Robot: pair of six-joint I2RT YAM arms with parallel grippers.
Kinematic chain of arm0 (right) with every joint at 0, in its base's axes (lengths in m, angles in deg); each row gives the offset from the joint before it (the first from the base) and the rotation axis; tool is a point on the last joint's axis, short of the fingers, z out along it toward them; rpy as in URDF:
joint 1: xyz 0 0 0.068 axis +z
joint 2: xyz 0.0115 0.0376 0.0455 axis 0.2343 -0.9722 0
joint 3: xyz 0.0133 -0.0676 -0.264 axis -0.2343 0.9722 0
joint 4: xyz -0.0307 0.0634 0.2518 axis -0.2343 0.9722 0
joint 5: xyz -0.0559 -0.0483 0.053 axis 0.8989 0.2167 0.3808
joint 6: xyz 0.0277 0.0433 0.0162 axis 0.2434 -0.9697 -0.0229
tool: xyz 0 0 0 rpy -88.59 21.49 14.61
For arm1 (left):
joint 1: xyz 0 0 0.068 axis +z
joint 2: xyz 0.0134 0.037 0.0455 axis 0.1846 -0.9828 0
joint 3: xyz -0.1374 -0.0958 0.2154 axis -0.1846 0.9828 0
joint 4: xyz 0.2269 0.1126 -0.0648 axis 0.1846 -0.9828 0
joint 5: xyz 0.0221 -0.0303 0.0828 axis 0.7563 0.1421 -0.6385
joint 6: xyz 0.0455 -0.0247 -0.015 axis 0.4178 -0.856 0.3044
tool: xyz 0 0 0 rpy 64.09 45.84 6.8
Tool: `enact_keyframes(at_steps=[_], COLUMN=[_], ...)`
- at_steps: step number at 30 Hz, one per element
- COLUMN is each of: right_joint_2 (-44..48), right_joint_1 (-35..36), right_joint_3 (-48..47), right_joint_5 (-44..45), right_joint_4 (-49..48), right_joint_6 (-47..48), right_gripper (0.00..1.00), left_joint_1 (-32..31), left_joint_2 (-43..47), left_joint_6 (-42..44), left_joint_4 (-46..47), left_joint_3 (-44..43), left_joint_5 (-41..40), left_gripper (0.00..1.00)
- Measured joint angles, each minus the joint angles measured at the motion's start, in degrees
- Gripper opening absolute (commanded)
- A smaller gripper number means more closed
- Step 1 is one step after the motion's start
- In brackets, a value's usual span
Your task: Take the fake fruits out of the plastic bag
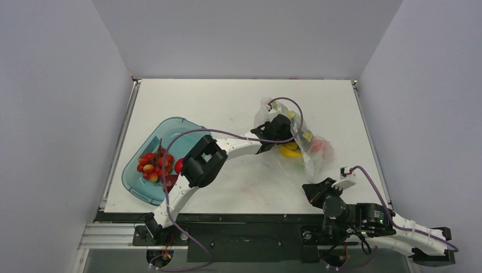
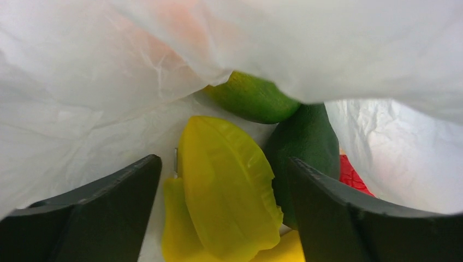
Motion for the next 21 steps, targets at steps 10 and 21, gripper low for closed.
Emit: enact_keyframes(at_steps=[10,21], right_joint_2=[0.4,-0.1], right_joint_1=[0.0,-0.1], right_joint_3=[0.0,0.0], right_joint_5=[0.0,0.1], right_joint_4=[0.0,0.0], right_joint_6=[0.4,2.0], right_gripper=[0.0,0.0], left_joint_1=[0.1,0.8], left_joint_2=[-0.4,9.9], left_joint_6=[-1.2,-0.4], left_joint_4=[-1.2,-3.5], left_joint_3=[-1.3,6.7], left_joint_5=[4.2,10.3], left_gripper=[0.37,0.28])
